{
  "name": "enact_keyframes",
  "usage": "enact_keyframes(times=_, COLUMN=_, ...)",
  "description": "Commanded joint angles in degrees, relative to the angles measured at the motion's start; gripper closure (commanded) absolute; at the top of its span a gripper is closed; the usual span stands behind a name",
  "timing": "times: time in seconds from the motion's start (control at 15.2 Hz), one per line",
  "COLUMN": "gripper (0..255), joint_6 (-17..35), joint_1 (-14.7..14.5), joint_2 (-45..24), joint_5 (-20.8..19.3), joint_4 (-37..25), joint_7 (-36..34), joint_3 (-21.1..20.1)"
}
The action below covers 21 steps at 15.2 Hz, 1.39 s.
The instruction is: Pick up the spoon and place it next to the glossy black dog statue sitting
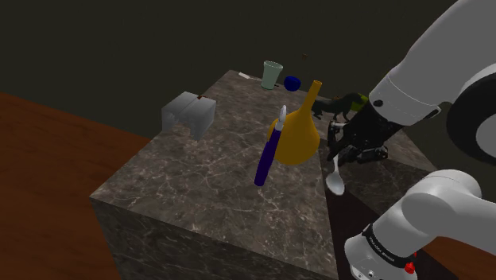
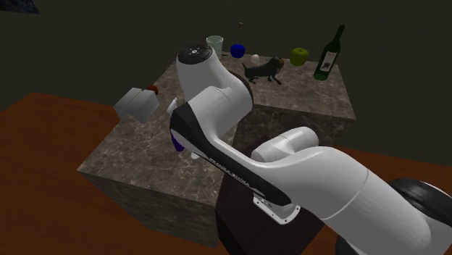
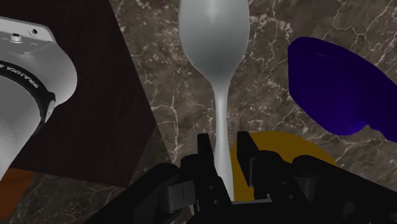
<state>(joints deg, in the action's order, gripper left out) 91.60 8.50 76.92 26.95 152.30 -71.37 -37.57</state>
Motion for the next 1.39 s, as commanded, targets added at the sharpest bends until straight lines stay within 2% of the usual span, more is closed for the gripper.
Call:
enact_keyframes(times=0.0, gripper=255, joint_6=-1.0, joint_1=0.6, joint_2=-0.6, joint_5=-0.9, joint_4=-1.6, joint_7=0.2, joint_3=0.9)
enact_keyframes(times=1.06, gripper=255, joint_6=-8.6, joint_1=4.4, joint_2=-6.3, joint_5=-6.5, joint_4=-15.0, joint_7=1.0, joint_3=6.6)
enact_keyframes(times=1.12, gripper=255, joint_6=-8.7, joint_1=4.5, joint_2=-6.5, joint_5=-6.6, joint_4=-15.3, joint_7=1.0, joint_3=6.6)
enact_keyframes(times=1.32, gripper=255, joint_6=-8.1, joint_1=4.3, joint_2=-5.1, joint_5=-9.9, joint_4=-12.3, joint_7=4.8, joint_3=11.1)
